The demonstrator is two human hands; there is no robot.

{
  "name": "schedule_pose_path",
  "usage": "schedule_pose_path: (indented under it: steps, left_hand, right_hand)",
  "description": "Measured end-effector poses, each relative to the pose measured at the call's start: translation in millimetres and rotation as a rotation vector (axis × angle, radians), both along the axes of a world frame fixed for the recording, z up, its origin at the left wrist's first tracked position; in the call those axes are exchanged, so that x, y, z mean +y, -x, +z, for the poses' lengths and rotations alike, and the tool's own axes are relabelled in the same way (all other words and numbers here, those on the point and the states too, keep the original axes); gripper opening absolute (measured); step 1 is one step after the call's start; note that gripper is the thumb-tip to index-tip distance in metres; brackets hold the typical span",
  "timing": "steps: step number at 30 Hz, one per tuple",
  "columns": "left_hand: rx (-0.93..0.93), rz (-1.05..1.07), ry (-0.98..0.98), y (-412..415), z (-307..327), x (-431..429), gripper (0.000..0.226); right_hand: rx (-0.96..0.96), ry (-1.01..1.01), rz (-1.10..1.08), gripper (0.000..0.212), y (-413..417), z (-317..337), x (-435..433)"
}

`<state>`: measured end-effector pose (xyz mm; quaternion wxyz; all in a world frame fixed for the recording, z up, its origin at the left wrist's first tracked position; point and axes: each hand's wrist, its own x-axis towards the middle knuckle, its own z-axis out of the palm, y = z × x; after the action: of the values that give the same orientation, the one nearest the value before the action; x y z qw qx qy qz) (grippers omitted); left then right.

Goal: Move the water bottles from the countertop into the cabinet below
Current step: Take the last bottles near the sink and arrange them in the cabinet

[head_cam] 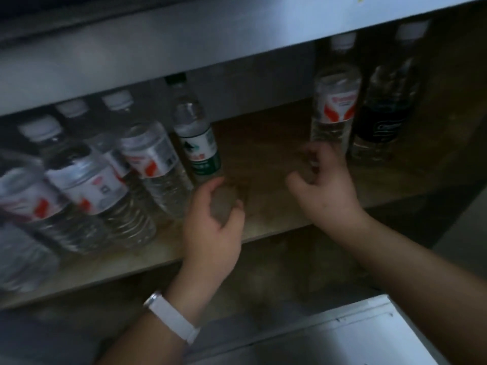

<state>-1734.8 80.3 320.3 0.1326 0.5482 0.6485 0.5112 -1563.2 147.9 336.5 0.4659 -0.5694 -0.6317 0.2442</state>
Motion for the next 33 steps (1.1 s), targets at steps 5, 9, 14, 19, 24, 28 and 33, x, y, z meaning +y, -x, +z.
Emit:
schedule_pose_path:
  steps: [5,9,14,19,24,28,33]
  left_hand:
    - [0.011,0.218,-0.04,37.4,-1.1,-14.6,0.068]
    - [-0.009,0.26,-0.025,40.4,-1.6,-12.0,0.089]
    - [-0.135,0.219,-0.102,49.3,-7.2,9.2,0.088]
    - [-0.246,0.239,-0.148,54.6,-6.6,30.2,0.088]
    - [-0.222,0.328,-0.117,55.5,-7.5,36.9,0.082]
    - [-0.12,0.362,-0.022,59.9,-2.7,42.1,0.082]
    - [-0.147,0.33,-0.004,59.5,7.4,37.8,0.071]
  right_hand:
    - [-0.003,0.074,0.195,0.057,56.3,6.4,14.2]
    - [-0.039,0.11,0.26,0.062,94.9,8.7,28.8]
    - [-0.012,0.138,0.321,0.067,127.8,5.6,47.5]
    - [0.052,0.151,0.321,0.093,146.9,-1.4,53.6]
    - [0.074,0.183,0.284,0.085,150.8,1.7,53.5]
    - [0.048,0.161,0.245,0.076,145.9,3.1,55.3]
    - [0.04,0.116,0.172,0.064,120.0,-2.6,51.8]
